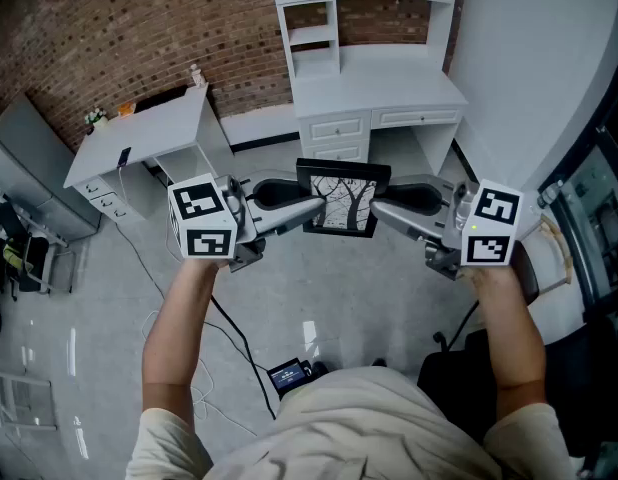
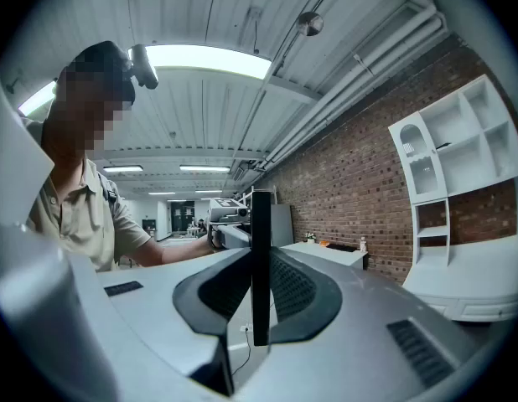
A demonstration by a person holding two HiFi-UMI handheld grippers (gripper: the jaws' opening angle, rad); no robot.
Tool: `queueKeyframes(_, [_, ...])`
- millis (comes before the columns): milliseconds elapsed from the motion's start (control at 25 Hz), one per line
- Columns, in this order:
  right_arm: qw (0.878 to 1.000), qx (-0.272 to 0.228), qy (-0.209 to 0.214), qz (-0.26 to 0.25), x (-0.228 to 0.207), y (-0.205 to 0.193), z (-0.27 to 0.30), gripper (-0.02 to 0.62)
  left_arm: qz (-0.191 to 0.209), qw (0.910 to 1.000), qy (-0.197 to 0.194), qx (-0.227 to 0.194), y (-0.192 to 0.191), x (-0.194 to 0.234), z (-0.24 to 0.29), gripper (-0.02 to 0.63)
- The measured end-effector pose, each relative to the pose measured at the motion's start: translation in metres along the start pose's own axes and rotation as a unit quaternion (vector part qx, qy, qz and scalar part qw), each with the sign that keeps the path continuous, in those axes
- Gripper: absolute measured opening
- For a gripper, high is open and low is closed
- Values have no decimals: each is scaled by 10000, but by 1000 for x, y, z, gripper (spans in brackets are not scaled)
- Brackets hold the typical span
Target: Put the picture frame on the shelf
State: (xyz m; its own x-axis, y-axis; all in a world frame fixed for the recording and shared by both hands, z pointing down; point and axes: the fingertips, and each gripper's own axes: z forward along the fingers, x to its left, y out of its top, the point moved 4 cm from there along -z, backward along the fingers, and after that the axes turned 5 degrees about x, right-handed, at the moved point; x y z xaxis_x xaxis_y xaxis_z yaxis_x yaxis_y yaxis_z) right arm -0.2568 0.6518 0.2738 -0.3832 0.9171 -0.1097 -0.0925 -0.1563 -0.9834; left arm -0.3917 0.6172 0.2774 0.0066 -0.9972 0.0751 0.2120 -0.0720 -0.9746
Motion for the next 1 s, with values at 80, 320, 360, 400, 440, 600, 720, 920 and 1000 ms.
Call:
queueKeyframes(80, [10000, 7, -12, 11, 0, 0, 0, 60, -12, 10000, -6, -9, 0, 1, 0, 77])
queueKeyframes(320, [10000, 31, -41, 50, -1, 0, 1, 60, -44, 10000, -26, -15, -1, 2, 0, 77])
queueKeyframes(360, [10000, 29, -45, 58, -1, 0, 0, 60, -44, 10000, -32, -16, -1, 2, 0, 77])
queueKeyframes(400, [10000, 28, -47, 58, -1, 0, 0, 60, -45, 10000, -38, -17, -1, 2, 0, 77])
queueKeyframes(440, [10000, 28, -51, 52, 0, 0, 0, 60, -47, 10000, -43, -19, -1, 2, 0, 77])
queueKeyframes(600, [9999, 30, -93, 29, -1, -1, 1, 61, -51, 10000, -59, -34, -2, 3, 1, 77])
queueKeyframes(720, [9999, 0, -130, 66, -2, -2, 1, 60, -48, 10000, -72, -48, -3, 3, 1, 77])
queueKeyframes(920, [9997, -56, -207, 122, -3, -5, 1, 61, -60, 9999, -119, -66, -6, 6, 2, 77])
queueKeyframes(1000, [9996, -73, -247, 139, -4, -6, 13, 61, -71, 9998, -142, -75, -11, 12, -7, 77])
